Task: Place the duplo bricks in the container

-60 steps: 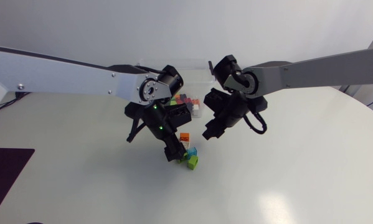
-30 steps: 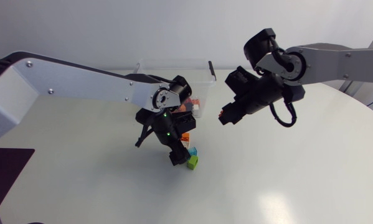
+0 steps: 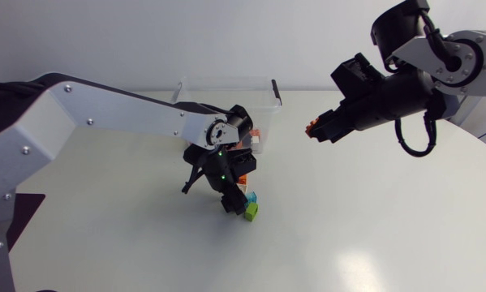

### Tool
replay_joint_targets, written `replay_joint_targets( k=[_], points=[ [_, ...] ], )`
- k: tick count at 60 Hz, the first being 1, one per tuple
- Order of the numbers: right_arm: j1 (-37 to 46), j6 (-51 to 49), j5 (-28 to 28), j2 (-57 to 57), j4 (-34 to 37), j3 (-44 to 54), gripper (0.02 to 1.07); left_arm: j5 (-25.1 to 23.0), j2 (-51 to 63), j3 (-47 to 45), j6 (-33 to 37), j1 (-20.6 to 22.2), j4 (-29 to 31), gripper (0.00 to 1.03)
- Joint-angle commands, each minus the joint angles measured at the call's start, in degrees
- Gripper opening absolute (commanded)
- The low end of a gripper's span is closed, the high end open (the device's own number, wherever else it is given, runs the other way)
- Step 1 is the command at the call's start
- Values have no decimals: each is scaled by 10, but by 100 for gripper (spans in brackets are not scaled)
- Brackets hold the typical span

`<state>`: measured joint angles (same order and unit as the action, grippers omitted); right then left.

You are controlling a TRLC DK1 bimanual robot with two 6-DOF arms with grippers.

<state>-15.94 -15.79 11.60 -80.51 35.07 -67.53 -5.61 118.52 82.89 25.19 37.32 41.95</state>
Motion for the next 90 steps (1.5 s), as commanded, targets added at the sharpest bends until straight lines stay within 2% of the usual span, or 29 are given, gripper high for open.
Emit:
replay_joint_targets(
  k=[1, 4, 18, 22, 29, 46, 61, 90],
  points=[
    [7, 10, 6, 13, 15, -5, 28, 3, 20, 17, -16, 8, 7, 51],
    [10, 9, 9, 18, 19, -9, 28, 3, 22, 18, -17, 10, 7, 47],
    [14, 7, 18, 33, 26, -13, 28, 3, 34, 24, -17, 18, 1, 46],
    [16, 6, 19, 33, 26, -16, 28, 3, 35, 24, -16, 18, -4, 34],
    [22, 6, 24, 33, 26, -27, 28, 3, 32, 21, -14, 18, 1, 31],
    [27, 9, 33, 11, 19, -68, 28, 3, -46, -1, -2, 2, 37, 29],
    [9, 28, 33, -27, -24, -91, 28, 3, -118, -16, 10, -13, 66, 28],
    [-47, 59, 33, -162, -84, -176, 28, 3, -203, 32, 21, -78, 68, 28]
  ],
)
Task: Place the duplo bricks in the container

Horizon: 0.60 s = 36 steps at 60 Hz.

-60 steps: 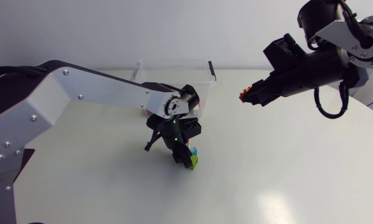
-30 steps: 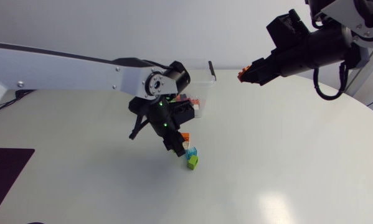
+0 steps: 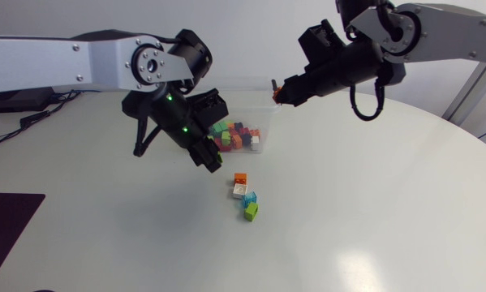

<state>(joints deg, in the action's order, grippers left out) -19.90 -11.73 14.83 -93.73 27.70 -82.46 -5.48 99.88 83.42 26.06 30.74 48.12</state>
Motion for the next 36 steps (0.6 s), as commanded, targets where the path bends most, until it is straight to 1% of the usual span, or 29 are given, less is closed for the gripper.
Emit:
replay_joint_targets(
  k=[1, 14, 24, 36],
  points=[
    [-9, 20, 1, -35, -13, -30, 28, 2, -19, 30, 14, -15, 7, 28],
    [-18, 27, 0, -105, -41, -75, 28, -5, -29, 68, 27, -42, -1, 28],
    [-18, 29, 0, -149, -63, -103, 28, -24, -32, 78, 30, -65, -42, 28],
    [-16, 28, -2, -198, -61, -161, 28, -46, -34, 80, 32, -85, -99, 28]
  ],
)
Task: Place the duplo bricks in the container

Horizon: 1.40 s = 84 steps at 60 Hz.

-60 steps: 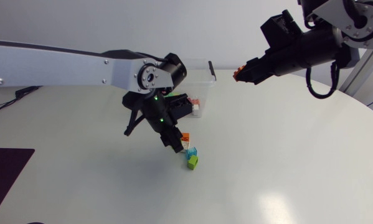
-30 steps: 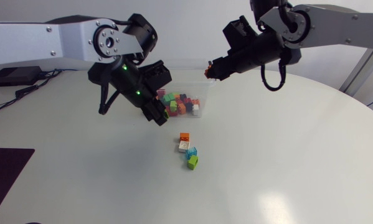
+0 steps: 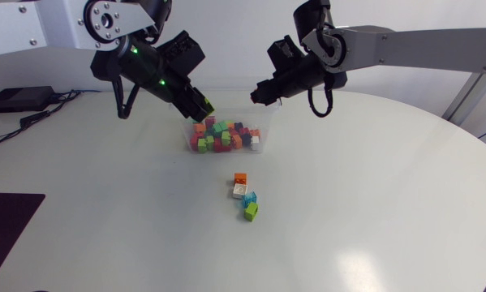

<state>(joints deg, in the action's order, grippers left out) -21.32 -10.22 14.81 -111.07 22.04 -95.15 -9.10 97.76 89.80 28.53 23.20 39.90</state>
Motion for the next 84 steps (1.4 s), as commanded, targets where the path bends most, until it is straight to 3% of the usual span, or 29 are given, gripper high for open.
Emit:
replay_joint_targets(
  k=[1, 19, 27, 32, 49, 84],
  points=[
    [-1, 13, -1, -28, -3, -39, 28, -13, -13, 16, 7, -11, -20, 28],
    [-7, 13, -5, -78, -9, -94, 30, -42, -7, 16, 7, -42, -79, 28],
    [-13, 7, -21, -100, -18, -122, 78, -56, -1, 18, 6, -48, -98, 28],
    [-15, 7, -25, -105, -17, -132, 91, -56, 9, 20, 6, -51, -109, 29],
    [-13, 2, -25, -29, -23, -70, 95, -72, 45, 30, 2, -59, -161, 29],
    [-38, -40, -9, 225, -23, 254, 95, -86, 205, 174, -37, -72, -169, 30]
  ],
)
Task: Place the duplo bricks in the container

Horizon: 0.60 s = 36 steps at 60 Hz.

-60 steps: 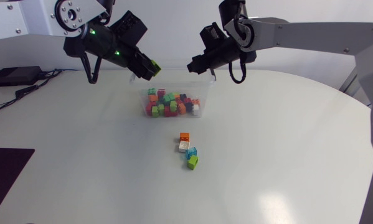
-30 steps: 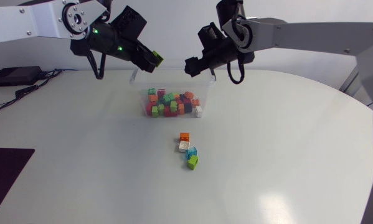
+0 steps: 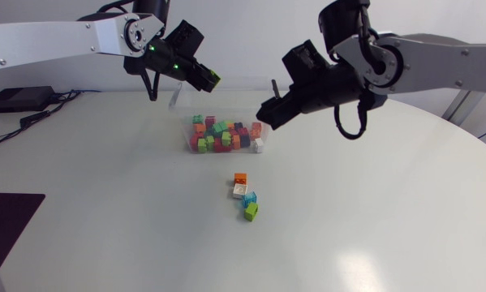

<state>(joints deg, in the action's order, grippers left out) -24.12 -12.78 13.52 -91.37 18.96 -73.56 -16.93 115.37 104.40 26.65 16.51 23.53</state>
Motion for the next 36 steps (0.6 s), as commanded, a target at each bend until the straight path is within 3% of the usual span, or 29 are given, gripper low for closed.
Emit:
replay_joint_targets(
  k=[1, 8, 17, 36],
  points=[
    [-13, -17, 4, 33, 13, 46, 95, -7, 35, 33, -19, -4, -4, 30],
    [-24, -20, 4, 59, 18, 96, 95, -6, 63, 65, -27, -4, 7, 33],
    [-45, -30, -1, 74, 34, 144, 95, -2, 81, 97, -28, -4, 34, 97],
    [-80, -52, -24, 46, 74, 177, 95, -2, 33, 119, -10, -10, 104, 99]
  ],
)
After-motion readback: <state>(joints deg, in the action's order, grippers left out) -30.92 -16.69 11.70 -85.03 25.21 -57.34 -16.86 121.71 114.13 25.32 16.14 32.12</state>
